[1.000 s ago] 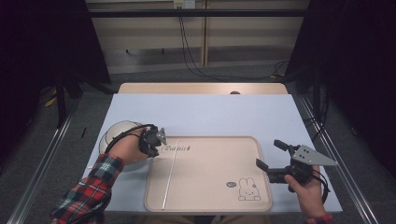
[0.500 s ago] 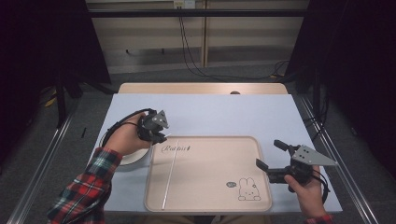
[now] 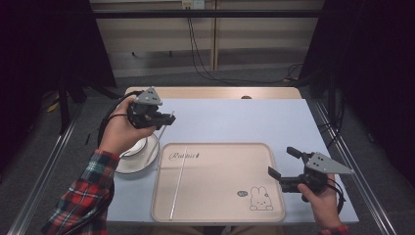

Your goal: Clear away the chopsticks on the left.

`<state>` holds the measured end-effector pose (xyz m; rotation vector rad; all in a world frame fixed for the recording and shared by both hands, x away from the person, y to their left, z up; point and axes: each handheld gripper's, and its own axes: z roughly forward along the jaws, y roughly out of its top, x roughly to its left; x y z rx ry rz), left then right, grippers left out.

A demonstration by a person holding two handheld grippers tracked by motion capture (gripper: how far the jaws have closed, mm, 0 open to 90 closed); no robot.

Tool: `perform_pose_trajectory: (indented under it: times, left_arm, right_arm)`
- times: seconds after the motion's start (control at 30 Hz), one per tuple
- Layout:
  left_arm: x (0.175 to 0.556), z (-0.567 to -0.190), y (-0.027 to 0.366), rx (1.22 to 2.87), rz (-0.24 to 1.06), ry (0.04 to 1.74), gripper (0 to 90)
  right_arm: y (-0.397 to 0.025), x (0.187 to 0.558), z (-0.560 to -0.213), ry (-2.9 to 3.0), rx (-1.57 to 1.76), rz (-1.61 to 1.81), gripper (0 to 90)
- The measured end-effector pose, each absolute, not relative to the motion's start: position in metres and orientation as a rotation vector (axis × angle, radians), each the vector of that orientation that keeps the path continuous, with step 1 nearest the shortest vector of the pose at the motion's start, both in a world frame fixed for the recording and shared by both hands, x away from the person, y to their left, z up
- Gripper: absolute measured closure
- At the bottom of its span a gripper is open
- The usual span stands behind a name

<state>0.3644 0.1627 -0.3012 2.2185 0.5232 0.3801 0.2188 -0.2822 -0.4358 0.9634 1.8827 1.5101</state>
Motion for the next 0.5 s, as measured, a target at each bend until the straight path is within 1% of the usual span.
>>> perform_pose_trajectory:
  times: [0.13,0.27,0.37,0.5]
  left_arm:
    - [0.363,-0.29,0.171,2.11,0.398,0.566,87.1]
    - [0.362,-0.285,0.178,2.008,0.352,0.604,87.1]
    - [0.36,-0.283,0.181,1.947,0.359,0.629,87.2]
    - [0.359,-0.285,0.186,1.876,0.333,0.666,87.2]
  right_arm:
    - [-0.282,0.219,-0.436,1.883,0.967,1.511,3.2]
    - [-0.282,0.219,-0.436,1.888,0.965,1.508,3.2]
    - [-0.281,0.219,-0.436,1.886,0.97,1.508,3.2]
    - [-0.281,0.219,-0.436,1.891,0.96,1.509,3.2]
